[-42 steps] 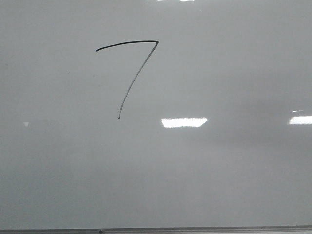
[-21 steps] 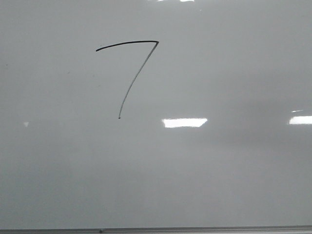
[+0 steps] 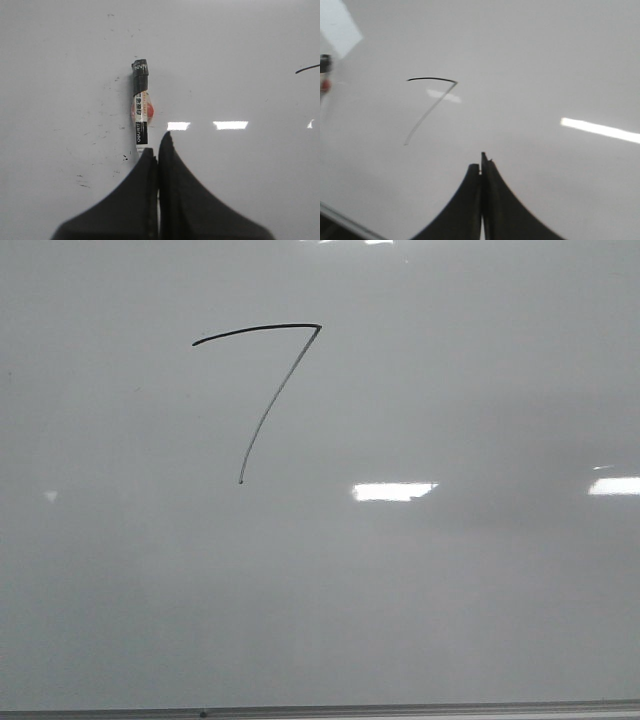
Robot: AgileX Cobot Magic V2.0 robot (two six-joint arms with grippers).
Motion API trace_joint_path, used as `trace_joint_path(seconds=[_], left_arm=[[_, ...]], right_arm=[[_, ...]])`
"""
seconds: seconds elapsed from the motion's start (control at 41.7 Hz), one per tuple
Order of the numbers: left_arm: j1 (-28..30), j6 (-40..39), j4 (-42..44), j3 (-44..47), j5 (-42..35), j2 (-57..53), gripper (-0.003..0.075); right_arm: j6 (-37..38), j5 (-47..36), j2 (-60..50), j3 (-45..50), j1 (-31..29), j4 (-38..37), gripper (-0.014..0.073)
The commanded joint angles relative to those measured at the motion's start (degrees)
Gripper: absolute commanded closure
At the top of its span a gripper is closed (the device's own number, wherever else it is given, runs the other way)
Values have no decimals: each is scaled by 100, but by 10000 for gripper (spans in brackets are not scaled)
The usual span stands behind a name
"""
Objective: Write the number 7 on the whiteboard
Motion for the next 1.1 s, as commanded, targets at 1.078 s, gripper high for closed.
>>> trace_joint_path(seconds=[1.078], left_arm=[[8, 0, -49, 28, -511, -82, 741]], right_arm=[[3333, -1170, -816, 1747, -789, -2975, 653]])
